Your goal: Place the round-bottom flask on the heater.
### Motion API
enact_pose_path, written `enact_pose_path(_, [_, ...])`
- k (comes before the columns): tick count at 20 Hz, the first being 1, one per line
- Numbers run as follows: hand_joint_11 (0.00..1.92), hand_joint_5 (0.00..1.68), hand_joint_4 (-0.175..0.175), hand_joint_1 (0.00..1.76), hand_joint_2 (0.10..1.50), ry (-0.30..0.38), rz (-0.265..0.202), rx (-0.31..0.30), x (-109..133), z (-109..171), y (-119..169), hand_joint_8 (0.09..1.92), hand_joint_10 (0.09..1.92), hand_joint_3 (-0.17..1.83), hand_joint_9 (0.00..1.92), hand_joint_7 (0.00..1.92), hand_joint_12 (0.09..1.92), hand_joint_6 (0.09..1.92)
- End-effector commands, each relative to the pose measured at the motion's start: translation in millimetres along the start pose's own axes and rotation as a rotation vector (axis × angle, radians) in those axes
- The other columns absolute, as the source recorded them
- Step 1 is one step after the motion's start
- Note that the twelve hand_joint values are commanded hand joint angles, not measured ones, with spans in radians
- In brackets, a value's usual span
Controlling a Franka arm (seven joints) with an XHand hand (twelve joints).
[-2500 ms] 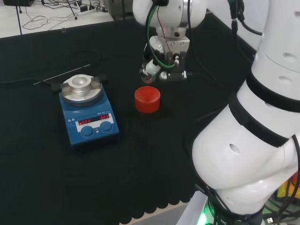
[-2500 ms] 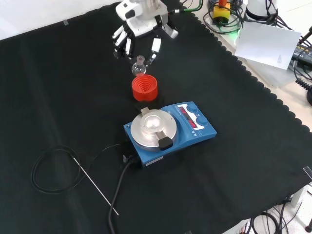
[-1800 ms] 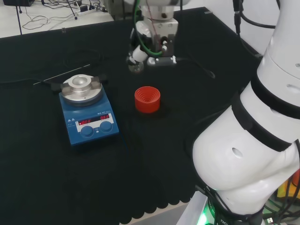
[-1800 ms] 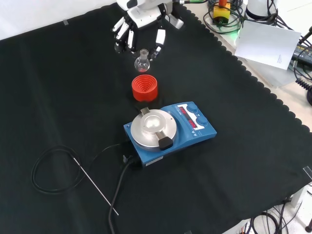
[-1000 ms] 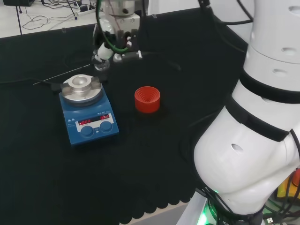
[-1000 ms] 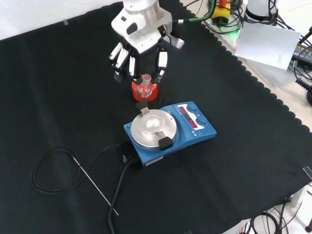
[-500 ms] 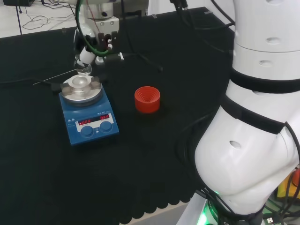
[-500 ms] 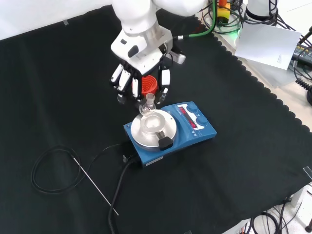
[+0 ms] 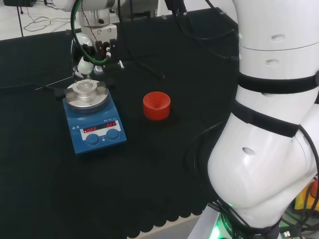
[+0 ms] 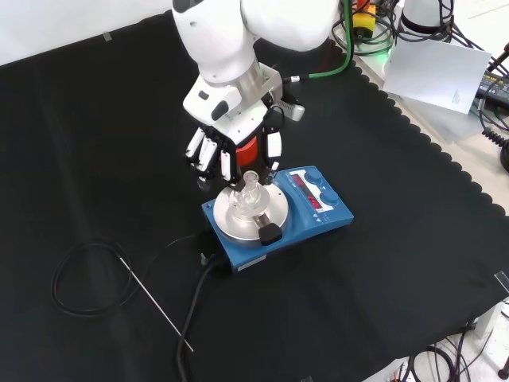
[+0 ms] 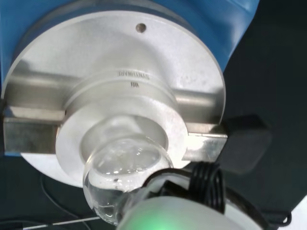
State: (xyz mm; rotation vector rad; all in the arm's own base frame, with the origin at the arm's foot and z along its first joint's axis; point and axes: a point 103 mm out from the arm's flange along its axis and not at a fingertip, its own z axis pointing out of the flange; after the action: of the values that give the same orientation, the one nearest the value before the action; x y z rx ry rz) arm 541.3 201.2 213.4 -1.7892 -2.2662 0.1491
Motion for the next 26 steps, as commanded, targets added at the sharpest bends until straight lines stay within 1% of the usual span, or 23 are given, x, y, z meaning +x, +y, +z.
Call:
enact_pose_path(1, [0.39,1.23,0.161,1.12,0.62,-0.009,0.008,0.019,-3,6,1,0.69,0.59,0.77,0.75,0.50,1.33,0.79])
enact_pose_path(7, [0.38,1.23,0.158,1.12,0.62,0.000,0.012,0.021,-7,6,1,0.69,0.59,0.77,0.75,0.50,1.33,0.79])
enact_pose_path(9, [0.38,1.23,0.154,1.12,0.62,0.013,0.012,0.022,-9,7,2,0.69,0.59,0.77,0.75,0.49,1.33,0.80])
enact_pose_path(11, [0.37,1.21,0.167,1.11,0.67,0.021,0.012,0.021,-11,7,1,0.70,0.60,0.68,0.74,0.48,1.34,0.79])
enact_pose_path(13, [0.36,1.17,0.174,1.09,0.78,0.024,0.009,0.016,-12,7,0,0.71,0.62,0.50,0.71,0.45,1.35,0.79])
enact_pose_path(14, [0.35,1.11,0.095,1.04,0.77,0.023,0.007,0.012,-11,6,0,0.71,0.63,0.48,0.70,0.44,1.35,0.77])
enact_pose_path(15, [0.34,1.04,0.026,1.00,0.72,0.022,0.006,0.009,-11,5,-1,0.71,0.64,0.51,0.69,0.43,1.35,0.75])
enact_pose_path(16, [0.33,0.99,-0.014,0.98,0.68,0.021,0.004,0.006,-11,4,-2,0.72,0.64,0.56,0.68,0.42,1.36,0.74])
enact_pose_path(17, [0.32,0.95,-0.035,0.96,0.65,0.022,0.002,0.003,-11,3,-2,0.72,0.65,0.59,0.67,0.41,1.36,0.73])
enact_pose_path(18, [0.32,0.92,-0.046,0.95,0.63,0.022,0.001,0.001,-10,2,-3,0.72,0.65,0.61,0.67,0.41,1.36,0.73])
enact_pose_path(20, [0.31,0.87,-0.052,0.95,0.61,0.020,0.000,0.004,-10,0,-5,0.72,0.65,0.62,0.66,0.40,1.36,0.72])
enact_pose_path(24, [0.29,0.82,-0.048,0.94,0.59,0.022,0.003,0.018,-13,-3,-11,0.72,0.65,0.64,0.64,0.39,1.37,0.73])
enact_pose_path(26, [0.27,0.80,-0.044,0.93,0.58,0.018,0.005,0.007,-14,-6,-13,0.72,0.65,0.64,0.63,0.38,1.37,0.73])
